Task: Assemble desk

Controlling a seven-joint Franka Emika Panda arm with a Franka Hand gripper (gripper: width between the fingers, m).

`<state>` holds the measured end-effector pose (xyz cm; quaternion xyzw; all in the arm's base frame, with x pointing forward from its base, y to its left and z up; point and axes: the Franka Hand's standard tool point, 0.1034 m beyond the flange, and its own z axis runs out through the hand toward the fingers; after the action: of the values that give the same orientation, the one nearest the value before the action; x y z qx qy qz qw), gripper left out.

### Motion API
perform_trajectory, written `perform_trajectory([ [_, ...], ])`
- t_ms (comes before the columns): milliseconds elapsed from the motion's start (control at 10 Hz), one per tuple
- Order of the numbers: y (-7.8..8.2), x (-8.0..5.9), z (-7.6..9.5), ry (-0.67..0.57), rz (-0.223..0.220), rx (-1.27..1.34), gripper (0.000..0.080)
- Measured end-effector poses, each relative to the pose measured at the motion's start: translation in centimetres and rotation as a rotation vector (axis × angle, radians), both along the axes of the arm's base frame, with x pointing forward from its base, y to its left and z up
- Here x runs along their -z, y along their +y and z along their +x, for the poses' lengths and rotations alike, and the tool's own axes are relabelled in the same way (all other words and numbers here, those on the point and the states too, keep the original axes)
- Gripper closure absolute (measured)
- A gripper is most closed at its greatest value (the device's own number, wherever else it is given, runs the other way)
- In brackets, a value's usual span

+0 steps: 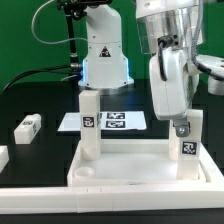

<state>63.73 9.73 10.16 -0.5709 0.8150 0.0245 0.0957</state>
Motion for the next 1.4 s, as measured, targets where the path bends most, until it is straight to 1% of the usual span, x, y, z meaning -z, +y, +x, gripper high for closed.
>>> perform_trajectory([
  [200,0.0,0.0,0.0,-0.001,-0.001,-0.004,0.0505],
  [300,0.0,0.0,0.0,-0.002,-0.001,-0.005,0.0247],
  [400,0.0,-0.1,0.0,-0.004,-0.002,-0.011,0.0247],
  [500,-0.1,-1.0,-0.1,-0.019,-0.001,-0.045,0.018],
  [600,-0.7,-2.6,-0.7,-0.04,0.002,-0.089,0.0159],
  [700,-1.6,-3.9,-1.4,-0.052,0.003,-0.108,0.0159],
  [800,-2.4,-4.4,-1.6,-0.058,0.0,-0.112,0.0151],
  [1000,-2.1,-4.0,-1.7,-0.052,-0.002,-0.118,0.015],
  [1400,-2.1,-3.9,-1.7,-0.052,-0.002,-0.119,0.015],
])
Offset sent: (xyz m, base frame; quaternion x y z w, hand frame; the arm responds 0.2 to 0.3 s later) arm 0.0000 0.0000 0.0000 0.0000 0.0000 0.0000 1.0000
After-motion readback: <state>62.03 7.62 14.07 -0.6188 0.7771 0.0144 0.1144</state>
